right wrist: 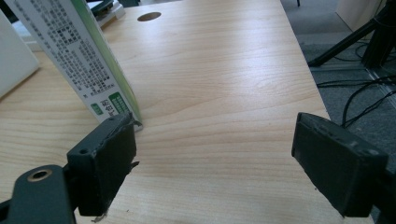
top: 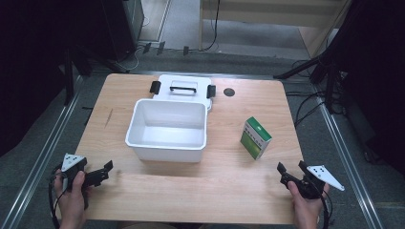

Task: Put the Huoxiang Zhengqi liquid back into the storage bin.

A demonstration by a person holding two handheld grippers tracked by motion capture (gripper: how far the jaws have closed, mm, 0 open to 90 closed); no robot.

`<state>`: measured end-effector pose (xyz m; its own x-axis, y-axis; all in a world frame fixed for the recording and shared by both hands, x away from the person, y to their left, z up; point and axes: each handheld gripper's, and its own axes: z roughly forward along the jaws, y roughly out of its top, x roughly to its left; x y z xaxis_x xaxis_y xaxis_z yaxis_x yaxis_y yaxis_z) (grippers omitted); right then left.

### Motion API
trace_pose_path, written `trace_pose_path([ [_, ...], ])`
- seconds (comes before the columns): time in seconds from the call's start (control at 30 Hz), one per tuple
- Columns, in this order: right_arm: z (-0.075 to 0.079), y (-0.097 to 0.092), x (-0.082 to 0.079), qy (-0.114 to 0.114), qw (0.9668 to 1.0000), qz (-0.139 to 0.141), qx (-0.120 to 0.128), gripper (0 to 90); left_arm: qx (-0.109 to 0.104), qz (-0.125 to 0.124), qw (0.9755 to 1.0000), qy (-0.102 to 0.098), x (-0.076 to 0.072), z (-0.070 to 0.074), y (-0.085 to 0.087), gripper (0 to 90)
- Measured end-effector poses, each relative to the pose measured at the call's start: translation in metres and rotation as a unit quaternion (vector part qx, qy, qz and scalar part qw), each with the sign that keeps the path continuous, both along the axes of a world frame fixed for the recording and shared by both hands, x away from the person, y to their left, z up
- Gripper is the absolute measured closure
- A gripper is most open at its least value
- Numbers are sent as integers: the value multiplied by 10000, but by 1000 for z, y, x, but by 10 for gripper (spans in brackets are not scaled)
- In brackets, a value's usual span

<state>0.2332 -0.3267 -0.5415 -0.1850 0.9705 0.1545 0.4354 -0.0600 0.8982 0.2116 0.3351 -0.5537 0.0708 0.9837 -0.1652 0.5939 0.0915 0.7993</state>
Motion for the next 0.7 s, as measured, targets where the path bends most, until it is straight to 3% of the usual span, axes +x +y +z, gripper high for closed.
trace_pose_path([
  [0.33, 0, 4, 1, 70, 9999, 62, -131, 144, -23, 10, 10000, -6, 0, 0, 1, 10],
  [0.5, -1, 9, 4, 238, 9984, 358, -358, 167, -29, -5, 10000, -3, 0, 0, 1, 10],
  [0.6, 1, 10, 4, 319, 9979, 461, -317, 167, -37, 4, 10000, -15, 0, 0, 1, 10],
  [0.67, 1, 10, 5, 404, 9969, 587, -334, 167, -62, 13, 10000, -20, 0, 0, 1, 10],
  [0.7, 3, 12, 7, 542, 9948, 744, -444, 167, -66, 10, 10000, -15, 0, 0, 2, 10],
])
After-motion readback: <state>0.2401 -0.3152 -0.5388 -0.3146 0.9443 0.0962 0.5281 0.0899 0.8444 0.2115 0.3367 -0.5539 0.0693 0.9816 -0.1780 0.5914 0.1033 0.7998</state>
